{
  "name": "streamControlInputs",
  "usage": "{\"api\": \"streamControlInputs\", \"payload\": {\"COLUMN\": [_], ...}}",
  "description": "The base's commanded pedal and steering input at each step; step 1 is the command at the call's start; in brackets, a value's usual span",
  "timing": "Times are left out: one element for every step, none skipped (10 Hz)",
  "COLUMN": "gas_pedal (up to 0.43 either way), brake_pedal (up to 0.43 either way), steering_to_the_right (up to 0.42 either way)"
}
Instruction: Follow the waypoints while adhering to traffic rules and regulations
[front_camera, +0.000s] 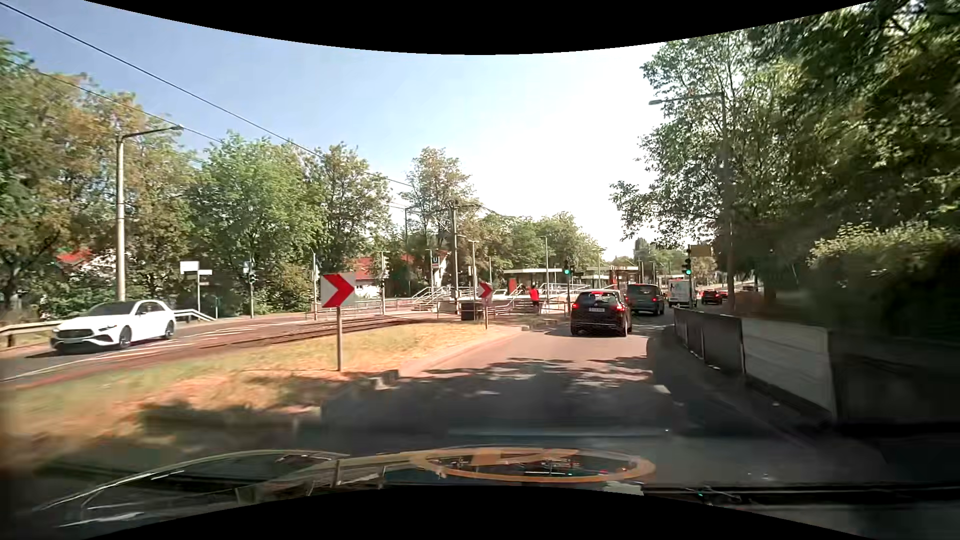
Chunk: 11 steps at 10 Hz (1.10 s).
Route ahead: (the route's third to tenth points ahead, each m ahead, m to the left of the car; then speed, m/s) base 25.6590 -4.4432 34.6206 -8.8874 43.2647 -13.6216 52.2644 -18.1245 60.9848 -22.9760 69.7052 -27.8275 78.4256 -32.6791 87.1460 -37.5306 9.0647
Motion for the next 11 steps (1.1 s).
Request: {"api": "streamControlInputs", "payload": {"gas_pedal": [0.000, 0.000, 0.000, 0.000, 0.000, 0.000, 0.000, 0.000, 0.000, 0.000, 0.000], "brake_pedal": [0.000, 0.000, 0.000, 0.000, 0.000, 0.000, 0.000, 0.000, 0.000, 0.000, 0.000], "steering_to_the_right": [0.085, 0.086, 0.086, 0.086, 0.086, 0.086, 0.086, 0.086, 0.086, 0.086, 0.086]}}
